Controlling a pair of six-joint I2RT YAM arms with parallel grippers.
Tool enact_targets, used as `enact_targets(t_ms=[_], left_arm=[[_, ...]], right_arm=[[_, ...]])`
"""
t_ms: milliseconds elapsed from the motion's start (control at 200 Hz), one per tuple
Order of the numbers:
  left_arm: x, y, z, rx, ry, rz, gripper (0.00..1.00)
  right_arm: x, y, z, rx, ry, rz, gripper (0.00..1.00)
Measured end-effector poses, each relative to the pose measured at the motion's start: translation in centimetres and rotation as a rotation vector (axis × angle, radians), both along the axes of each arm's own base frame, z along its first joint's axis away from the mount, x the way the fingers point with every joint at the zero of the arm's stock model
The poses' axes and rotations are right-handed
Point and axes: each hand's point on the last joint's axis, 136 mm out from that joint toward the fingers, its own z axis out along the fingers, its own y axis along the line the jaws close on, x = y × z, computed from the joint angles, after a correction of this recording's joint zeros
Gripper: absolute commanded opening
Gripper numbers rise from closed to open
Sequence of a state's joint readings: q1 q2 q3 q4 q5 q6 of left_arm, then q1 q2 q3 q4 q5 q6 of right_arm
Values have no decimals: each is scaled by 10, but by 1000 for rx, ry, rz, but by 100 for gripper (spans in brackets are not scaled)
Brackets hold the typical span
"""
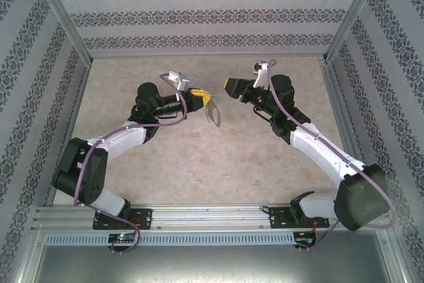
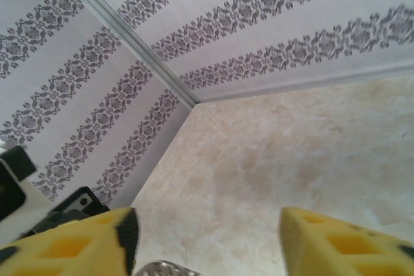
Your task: Put the keys on the keyring
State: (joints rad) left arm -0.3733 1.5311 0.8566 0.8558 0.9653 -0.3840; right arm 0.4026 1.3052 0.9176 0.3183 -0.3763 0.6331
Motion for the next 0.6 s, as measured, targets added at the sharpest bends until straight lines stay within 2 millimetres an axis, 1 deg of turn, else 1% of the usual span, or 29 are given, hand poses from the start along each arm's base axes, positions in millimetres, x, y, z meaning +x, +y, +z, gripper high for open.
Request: enact_targets(t_ms=[75, 145, 210, 255, 380, 465, 600], left_arm=[[-2, -1, 0, -6, -1, -16, 0], [-3, -2, -3, -4, 7, -26, 0], [-4, -2, -7, -1, 15, -33, 0], [-5, -2, -7, 0, 16, -36, 0], [-6, -3, -8, 2, 17, -45, 0], [-7, -3, -8, 3, 18, -51, 0], [-8, -3, -8, 4, 19, -53, 0]], right_arm=[[3, 1, -18, 15, 24, 34, 48], [3, 3, -36, 24, 55, 65, 47], [-2, 5, -44, 33, 65, 93, 46], [-5, 6, -46, 40, 60, 108, 45], [-17, 9, -38, 61, 26, 144, 45], [-28, 11, -25, 73, -12, 165, 44], [-47, 19, -3, 91, -75, 205, 38]])
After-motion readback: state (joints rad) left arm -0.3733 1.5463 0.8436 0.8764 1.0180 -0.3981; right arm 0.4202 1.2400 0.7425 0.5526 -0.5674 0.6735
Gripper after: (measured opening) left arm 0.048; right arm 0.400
